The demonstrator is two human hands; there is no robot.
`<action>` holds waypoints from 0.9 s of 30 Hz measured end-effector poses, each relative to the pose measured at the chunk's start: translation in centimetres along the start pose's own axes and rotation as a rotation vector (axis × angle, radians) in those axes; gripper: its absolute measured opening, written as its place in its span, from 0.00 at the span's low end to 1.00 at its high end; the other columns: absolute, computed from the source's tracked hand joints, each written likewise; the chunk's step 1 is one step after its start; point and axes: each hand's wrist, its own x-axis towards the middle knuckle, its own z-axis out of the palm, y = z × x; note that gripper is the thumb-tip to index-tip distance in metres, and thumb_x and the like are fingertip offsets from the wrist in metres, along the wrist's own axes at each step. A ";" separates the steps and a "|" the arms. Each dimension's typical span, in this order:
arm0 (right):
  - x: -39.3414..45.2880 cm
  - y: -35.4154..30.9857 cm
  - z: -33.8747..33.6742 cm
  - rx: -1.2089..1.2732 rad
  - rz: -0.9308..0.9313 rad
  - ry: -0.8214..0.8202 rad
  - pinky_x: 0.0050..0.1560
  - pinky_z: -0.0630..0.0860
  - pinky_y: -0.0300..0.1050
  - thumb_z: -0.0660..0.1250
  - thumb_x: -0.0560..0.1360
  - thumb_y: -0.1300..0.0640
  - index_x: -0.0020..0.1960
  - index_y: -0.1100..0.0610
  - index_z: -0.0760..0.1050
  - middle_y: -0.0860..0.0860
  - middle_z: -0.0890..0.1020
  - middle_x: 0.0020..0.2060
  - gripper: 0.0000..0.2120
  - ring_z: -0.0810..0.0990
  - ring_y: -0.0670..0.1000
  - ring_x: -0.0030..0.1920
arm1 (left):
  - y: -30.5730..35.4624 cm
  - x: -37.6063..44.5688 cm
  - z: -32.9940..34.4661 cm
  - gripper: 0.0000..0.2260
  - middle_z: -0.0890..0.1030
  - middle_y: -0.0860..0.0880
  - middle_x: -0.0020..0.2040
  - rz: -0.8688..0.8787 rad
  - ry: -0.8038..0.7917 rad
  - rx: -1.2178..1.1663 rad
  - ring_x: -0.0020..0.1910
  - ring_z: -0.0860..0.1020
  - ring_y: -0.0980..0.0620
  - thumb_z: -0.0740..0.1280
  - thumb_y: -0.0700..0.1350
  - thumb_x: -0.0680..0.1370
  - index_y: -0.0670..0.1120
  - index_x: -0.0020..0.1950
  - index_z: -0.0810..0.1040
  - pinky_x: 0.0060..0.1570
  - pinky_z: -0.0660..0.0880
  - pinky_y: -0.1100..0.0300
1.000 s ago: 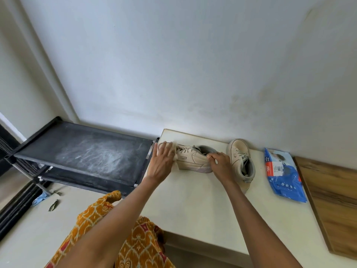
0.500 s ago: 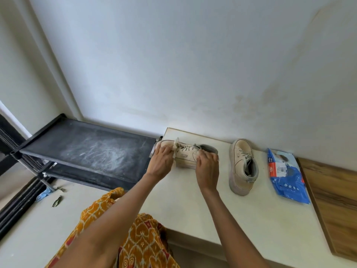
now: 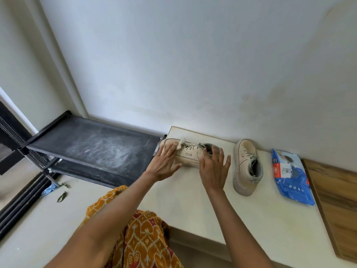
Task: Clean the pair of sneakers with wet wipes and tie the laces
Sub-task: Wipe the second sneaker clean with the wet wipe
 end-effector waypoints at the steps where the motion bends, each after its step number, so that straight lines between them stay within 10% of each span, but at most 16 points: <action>1: 0.1 0.1 0.0 -0.007 -0.004 -0.004 0.68 0.59 0.63 0.67 0.75 0.52 0.61 0.53 0.77 0.56 0.76 0.64 0.16 0.69 0.59 0.68 | -0.3 0.2 0.1 0.33 0.49 0.46 0.78 -0.018 0.004 0.030 0.76 0.44 0.51 0.41 0.63 0.78 0.44 0.77 0.44 0.72 0.33 0.50; 5: 0.5 0.4 0.0 -0.026 -0.017 -0.016 0.69 0.55 0.63 0.66 0.76 0.50 0.61 0.52 0.78 0.56 0.76 0.64 0.15 0.68 0.59 0.69 | -2.0 1.6 -0.6 0.41 0.46 0.47 0.78 -0.189 -0.032 0.083 0.77 0.43 0.50 0.25 0.64 0.72 0.43 0.77 0.46 0.73 0.33 0.49; 15: 0.5 0.3 0.1 -0.016 0.010 -0.048 0.69 0.56 0.64 0.64 0.76 0.50 0.61 0.51 0.77 0.55 0.77 0.63 0.15 0.69 0.60 0.68 | -2.1 -0.1 0.0 0.37 0.50 0.48 0.78 -0.090 -0.013 -0.016 0.77 0.44 0.53 0.28 0.64 0.75 0.44 0.77 0.47 0.73 0.35 0.51; 20: 0.4 0.1 -0.1 0.000 0.025 -0.058 0.68 0.57 0.64 0.65 0.76 0.51 0.61 0.51 0.78 0.55 0.78 0.62 0.15 0.69 0.59 0.68 | -0.7 2.1 -0.2 0.22 0.59 0.46 0.76 -0.357 0.097 -0.382 0.74 0.57 0.44 0.53 0.47 0.82 0.44 0.76 0.59 0.73 0.55 0.49; 22: 0.4 0.2 0.0 -0.003 0.006 -0.047 0.68 0.58 0.64 0.64 0.76 0.51 0.61 0.51 0.78 0.55 0.78 0.62 0.14 0.70 0.59 0.67 | -1.1 2.6 -0.5 0.15 0.74 0.44 0.65 -0.460 0.282 -0.548 0.61 0.71 0.43 0.61 0.42 0.79 0.42 0.65 0.74 0.55 0.71 0.53; 27: 0.4 0.4 0.2 -0.012 -0.012 0.014 0.66 0.61 0.63 0.50 0.76 0.49 0.59 0.51 0.79 0.53 0.81 0.57 0.22 0.72 0.58 0.65 | -4.3 3.6 -0.9 0.08 0.81 0.36 0.43 -0.965 0.334 -0.950 0.45 0.79 0.40 0.67 0.42 0.75 0.39 0.49 0.83 0.36 0.66 0.61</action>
